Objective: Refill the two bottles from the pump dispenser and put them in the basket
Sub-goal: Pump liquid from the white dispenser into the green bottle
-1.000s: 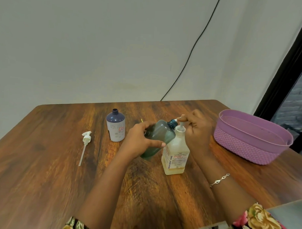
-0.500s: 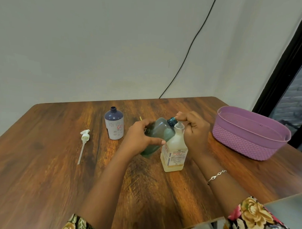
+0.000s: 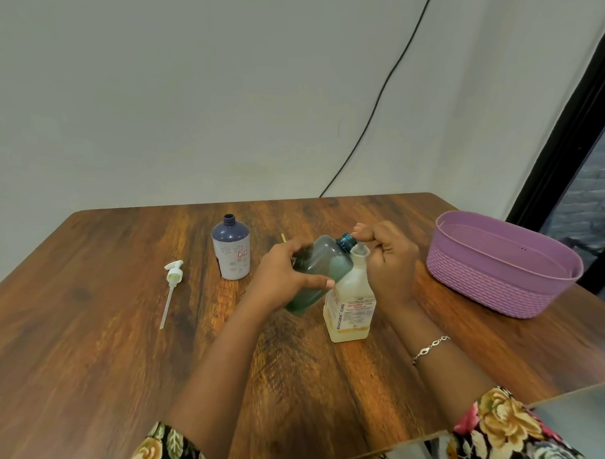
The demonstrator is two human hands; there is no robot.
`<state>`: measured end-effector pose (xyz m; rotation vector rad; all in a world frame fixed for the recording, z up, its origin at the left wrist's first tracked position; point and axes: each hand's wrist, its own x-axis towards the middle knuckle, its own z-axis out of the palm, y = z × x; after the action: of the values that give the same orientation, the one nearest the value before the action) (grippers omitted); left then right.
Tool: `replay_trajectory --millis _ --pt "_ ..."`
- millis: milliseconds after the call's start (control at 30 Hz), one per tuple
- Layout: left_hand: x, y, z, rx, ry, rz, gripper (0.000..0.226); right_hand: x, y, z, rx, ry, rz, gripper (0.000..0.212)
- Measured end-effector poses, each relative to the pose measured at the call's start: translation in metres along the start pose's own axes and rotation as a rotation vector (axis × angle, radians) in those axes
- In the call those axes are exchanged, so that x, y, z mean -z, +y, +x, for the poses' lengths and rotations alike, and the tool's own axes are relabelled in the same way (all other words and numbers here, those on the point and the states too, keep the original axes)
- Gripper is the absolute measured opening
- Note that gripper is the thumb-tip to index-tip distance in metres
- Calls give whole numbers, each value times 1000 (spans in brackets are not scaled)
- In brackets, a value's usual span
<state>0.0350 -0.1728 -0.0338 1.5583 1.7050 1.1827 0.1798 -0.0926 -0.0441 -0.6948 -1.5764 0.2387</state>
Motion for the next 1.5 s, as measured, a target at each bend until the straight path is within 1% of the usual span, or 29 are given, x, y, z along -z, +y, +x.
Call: replay_trajectory --millis 67,133,167,267,367,433,533,600,700,767,867,1000,1067,1200,1333,1500 --pt "2 3 0 -5 6 0 75 3 -8 6 1 -11 12 26" --pt "6 4 -1 -18 8 23 75 2 -11 14 -17 -29 1 35" --pt "7 4 -1 -22 4 32 75 1 -10 15 -16 -31 -10 36" --pt "6 -1 -1 -15 4 26 75 -4 -4 7 49 3 -44 25" --pt "2 -3 -2 -12 -16 17 75 -7 5 -1 80 28 -48 23" --pt "0 -1 -2 -14 -19 8 74 -7 6 0 67 25 -8 24" --pt "2 2 -2 -12 -8 15 74 -2 1 5 0 6 60 27" --pt "5 4 -1 -21 -5 26 75 5 -2 16 -33 -31 31 28" --pt "9 6 1 -32 -7 47 75 7 -6 23 -20 -73 -16 26" --pt "7 6 1 -42 -15 58 76 3 -5 14 11 -16 16 29" --pt "2 1 1 -34 -25 53 76 -8 5 2 33 37 31 25" --pt "2 -1 1 -21 -15 40 76 -6 12 1 -8 30 87 28" --pt "4 1 1 -18 -6 23 76 -1 9 6 -26 6 96 35" --pt "8 6 3 -40 -6 33 75 3 2 21 -36 -33 21 27" --pt "4 4 3 -31 -25 39 74 -4 13 0 14 56 65 32" --pt "-1 1 -1 -12 -18 2 76 -5 16 -5 -27 60 128 29"
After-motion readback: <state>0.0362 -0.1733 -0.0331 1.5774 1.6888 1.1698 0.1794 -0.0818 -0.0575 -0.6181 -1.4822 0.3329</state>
